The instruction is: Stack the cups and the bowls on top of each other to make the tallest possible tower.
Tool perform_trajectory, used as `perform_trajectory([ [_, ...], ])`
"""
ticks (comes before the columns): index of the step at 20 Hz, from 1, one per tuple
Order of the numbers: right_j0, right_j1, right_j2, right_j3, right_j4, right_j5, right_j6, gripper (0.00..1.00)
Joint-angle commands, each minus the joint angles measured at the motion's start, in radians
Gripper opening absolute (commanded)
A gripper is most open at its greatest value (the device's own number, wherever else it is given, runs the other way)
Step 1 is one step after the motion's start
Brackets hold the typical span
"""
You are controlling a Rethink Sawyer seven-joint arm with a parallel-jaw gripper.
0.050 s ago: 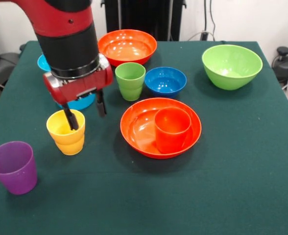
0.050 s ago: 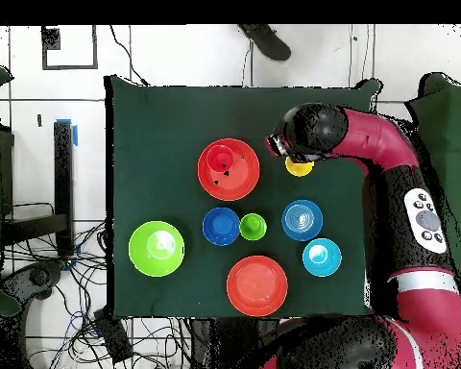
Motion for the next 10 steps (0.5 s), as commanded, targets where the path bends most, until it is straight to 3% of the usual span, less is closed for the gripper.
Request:
perform_trajectory([
  [1,0.028,-0.002,-0.05,0.02,-0.064,0.022,0.04,1.0],
  [10,0.006,-0.002,-0.081,0.075,-0.058,-0.05,0.077,1.0],
])
